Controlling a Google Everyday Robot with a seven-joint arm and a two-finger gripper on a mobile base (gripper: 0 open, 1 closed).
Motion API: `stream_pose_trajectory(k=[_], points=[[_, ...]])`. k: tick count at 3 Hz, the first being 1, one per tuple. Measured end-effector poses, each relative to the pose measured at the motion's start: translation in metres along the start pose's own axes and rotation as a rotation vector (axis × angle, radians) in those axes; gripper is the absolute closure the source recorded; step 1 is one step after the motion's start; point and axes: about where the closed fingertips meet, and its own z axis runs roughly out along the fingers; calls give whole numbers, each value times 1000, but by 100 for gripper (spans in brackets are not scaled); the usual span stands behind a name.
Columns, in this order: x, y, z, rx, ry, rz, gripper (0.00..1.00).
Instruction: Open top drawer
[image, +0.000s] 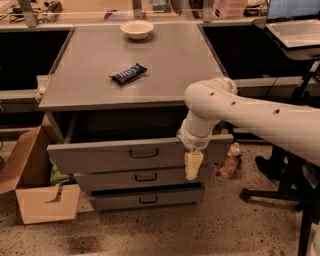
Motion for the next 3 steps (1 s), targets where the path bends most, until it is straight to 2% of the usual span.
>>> stream_pose_trajectory(k=[1,2,3], points=[[9,18,-8,-20,23,26,49],[13,26,-11,-33,31,41,72],[13,33,-7,-36,11,47,100]])
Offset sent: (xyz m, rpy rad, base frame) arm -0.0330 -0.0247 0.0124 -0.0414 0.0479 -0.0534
